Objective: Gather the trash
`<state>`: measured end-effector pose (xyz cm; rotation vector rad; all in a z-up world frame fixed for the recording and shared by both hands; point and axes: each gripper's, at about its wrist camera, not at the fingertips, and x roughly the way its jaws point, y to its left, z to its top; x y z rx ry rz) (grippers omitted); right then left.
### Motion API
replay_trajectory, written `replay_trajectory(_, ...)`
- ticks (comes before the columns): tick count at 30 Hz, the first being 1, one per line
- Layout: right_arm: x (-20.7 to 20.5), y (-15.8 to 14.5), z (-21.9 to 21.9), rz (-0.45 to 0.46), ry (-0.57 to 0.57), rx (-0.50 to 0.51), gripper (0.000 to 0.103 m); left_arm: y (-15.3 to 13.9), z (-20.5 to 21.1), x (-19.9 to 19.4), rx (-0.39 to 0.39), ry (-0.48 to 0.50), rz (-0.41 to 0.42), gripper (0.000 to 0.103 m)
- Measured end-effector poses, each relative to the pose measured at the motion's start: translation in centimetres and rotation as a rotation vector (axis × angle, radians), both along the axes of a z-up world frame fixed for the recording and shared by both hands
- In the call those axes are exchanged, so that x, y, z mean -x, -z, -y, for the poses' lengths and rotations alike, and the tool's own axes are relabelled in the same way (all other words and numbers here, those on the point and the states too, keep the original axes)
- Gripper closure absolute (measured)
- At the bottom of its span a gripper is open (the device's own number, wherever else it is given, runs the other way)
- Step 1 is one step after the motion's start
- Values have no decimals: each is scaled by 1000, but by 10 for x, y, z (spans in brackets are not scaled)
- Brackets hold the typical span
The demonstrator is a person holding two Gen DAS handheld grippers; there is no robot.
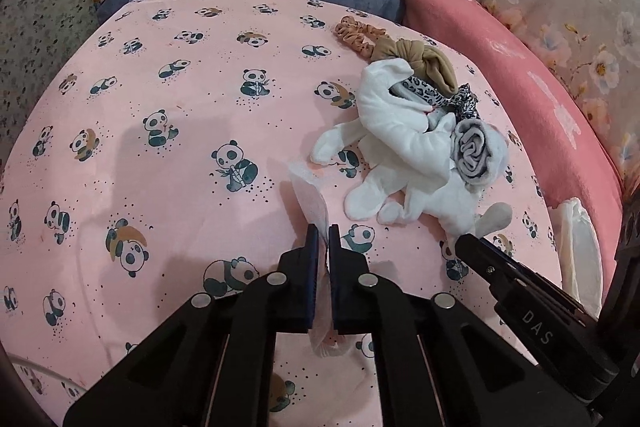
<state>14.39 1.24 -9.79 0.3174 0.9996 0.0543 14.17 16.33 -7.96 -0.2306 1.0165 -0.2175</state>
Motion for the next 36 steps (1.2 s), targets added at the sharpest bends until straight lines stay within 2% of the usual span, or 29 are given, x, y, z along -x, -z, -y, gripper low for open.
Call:
replay_trajectory(13,46,-82,14,192,8,-56,94,-52,32,25,11,67,101,98)
replay_trajectory(23,88,-140,59,329,78,-65,94,-91,76,44,43,175,178,98)
replay_trajectory(28,108,-156,92,375,146,-56,94,-106,108,50,46,239,213,98)
replay_trajectory(36,137,-159,154,395,271,-60,94,-118,171,63,55,368,242,98)
